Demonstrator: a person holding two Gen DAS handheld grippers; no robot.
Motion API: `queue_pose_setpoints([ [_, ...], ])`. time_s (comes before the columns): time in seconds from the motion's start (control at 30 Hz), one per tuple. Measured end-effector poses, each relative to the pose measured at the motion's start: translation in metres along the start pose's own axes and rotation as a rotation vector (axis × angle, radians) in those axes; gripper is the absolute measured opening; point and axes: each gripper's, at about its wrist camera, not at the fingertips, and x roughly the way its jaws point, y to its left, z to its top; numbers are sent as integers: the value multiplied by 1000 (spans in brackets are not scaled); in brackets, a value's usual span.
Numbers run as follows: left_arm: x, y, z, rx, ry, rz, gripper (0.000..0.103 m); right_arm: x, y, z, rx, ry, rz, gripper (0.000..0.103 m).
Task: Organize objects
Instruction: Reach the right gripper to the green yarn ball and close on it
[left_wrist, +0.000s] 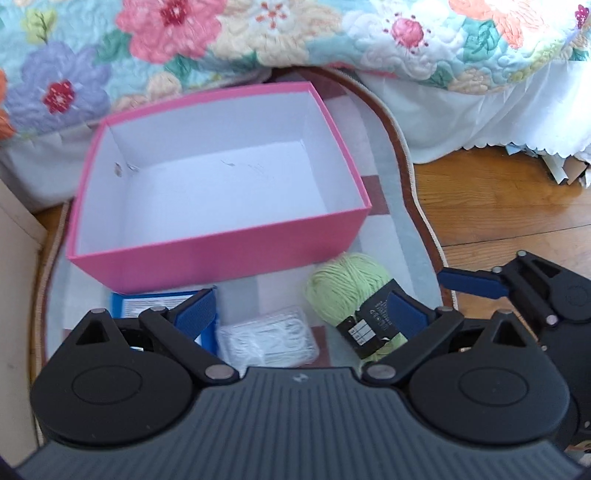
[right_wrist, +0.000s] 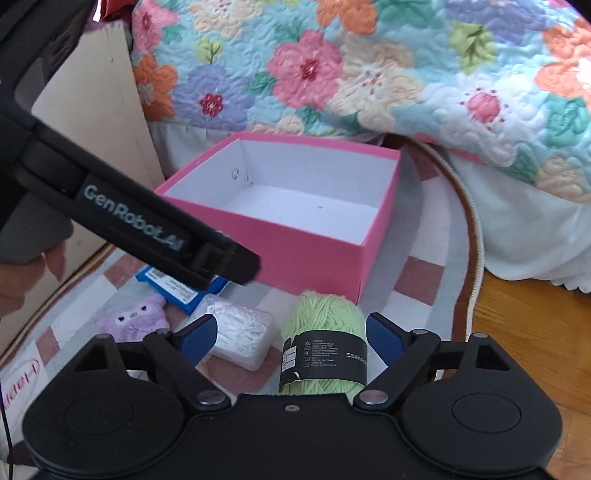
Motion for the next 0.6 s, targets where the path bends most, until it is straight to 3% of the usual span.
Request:
queue_pose_setpoints([
  [0.13, 31, 6, -2, -108, 34, -117, 95, 15, -7, -6, 2, 42, 2, 90],
  [0.37, 74, 14, -19, -252, 96, -227, 67, 41, -34, -19, 67, 155, 91, 87],
  [0.47, 84, 11, -26, -234, 110, -232, 66, 49, -35, -19, 48, 199, 98, 87],
  [0.57, 90, 11, -28, -275, 94, -240, 71, 63, -37, -22, 23, 232, 50, 89],
  [0.6, 92, 10, -28, -288, 86, -231, 77, 70, -39, -23, 15, 248, 33, 88],
])
